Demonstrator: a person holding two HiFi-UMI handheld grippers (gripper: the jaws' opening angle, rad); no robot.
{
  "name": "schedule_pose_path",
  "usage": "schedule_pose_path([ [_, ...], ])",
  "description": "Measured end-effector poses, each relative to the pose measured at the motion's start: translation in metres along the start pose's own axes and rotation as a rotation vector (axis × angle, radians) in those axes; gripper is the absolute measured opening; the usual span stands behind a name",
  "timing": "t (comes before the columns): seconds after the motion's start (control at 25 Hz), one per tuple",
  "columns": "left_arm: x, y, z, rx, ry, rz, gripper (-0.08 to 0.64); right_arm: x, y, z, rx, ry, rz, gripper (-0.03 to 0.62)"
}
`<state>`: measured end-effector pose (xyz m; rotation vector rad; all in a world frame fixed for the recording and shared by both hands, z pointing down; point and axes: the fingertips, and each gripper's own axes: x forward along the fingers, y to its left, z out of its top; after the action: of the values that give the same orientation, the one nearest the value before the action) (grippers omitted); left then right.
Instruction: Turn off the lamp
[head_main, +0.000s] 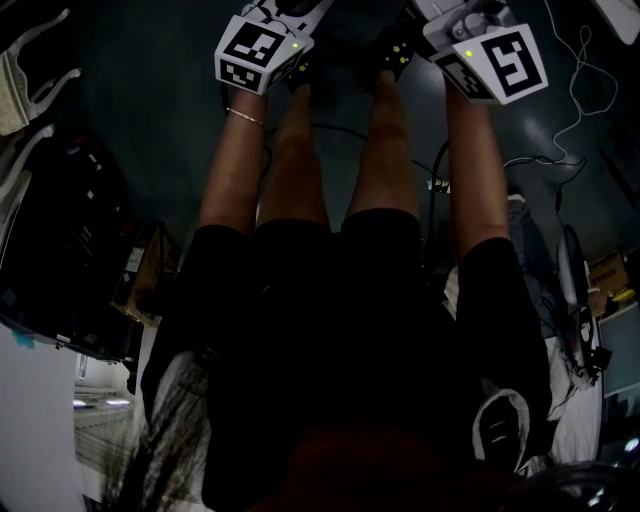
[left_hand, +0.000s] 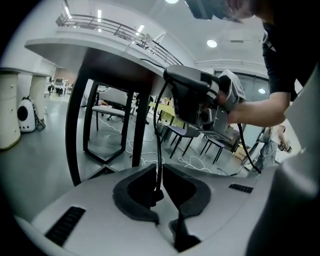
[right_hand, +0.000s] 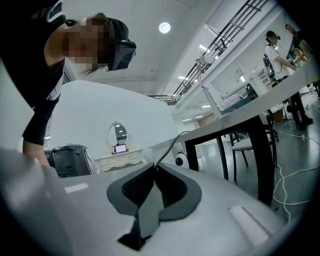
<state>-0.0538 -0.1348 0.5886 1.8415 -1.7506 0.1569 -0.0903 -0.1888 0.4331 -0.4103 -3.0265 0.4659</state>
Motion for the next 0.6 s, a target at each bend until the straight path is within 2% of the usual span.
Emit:
schedule_pose_path([
  [0.08, 0.0019, 0.0048, -0.004, -0.033, 0.003, 0.005, 0.025, 0.0013, 0.0015, 0.0, 0.007, -0.002, 0.006, 0.025],
  [0.32, -0.002, 0.0109, -0.0075, -0.063, 0.015, 0.059, 0.046, 0.0006, -0.0008, -0.0033, 0.0, 0.012, -0.007, 0.021],
  [0.6, -0.0072, 0.0082, -0.0013, -0.037, -0.014, 0.067, 0.048, -0.0009, -0.0073, -0.0087, -0.022, 0.035, -0.048, 0.021],
])
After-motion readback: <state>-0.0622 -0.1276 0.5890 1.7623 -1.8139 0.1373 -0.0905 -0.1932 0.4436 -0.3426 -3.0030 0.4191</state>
